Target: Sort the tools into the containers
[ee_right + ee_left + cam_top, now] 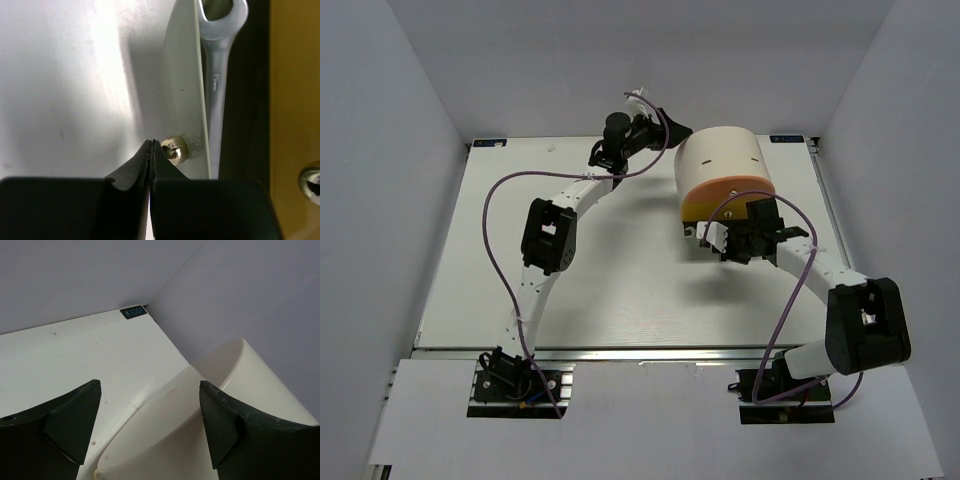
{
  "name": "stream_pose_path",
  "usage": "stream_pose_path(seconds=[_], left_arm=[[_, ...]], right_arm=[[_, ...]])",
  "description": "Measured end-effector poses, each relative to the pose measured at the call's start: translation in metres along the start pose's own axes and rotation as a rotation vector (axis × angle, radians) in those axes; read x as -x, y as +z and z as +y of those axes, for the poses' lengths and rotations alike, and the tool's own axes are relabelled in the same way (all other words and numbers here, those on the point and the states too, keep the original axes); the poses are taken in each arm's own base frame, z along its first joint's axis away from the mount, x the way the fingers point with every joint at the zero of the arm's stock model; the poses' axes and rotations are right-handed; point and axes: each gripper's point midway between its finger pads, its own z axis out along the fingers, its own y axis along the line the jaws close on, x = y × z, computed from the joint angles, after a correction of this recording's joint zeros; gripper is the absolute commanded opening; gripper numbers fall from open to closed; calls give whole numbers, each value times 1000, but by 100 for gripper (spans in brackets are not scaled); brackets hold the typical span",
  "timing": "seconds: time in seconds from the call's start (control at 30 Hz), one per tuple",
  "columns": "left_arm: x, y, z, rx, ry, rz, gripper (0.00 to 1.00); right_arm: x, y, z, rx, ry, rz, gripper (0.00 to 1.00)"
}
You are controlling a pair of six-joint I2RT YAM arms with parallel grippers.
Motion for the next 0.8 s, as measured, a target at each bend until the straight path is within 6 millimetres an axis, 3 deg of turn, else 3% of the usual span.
stream_pose_path(seconds=[0.27, 0.57, 0.8], left_arm=[[-6, -4, -25, -141, -42, 31, 88], [-14, -8, -29, -182, -74, 44, 87], [-15, -10, -29, -181, -78, 43, 88]], right_arm=[[-9, 13, -24, -90, 36, 28, 0], [-19, 23, -47, -178, 32, 61, 0], [-22, 26, -49, -194, 59, 73, 0]])
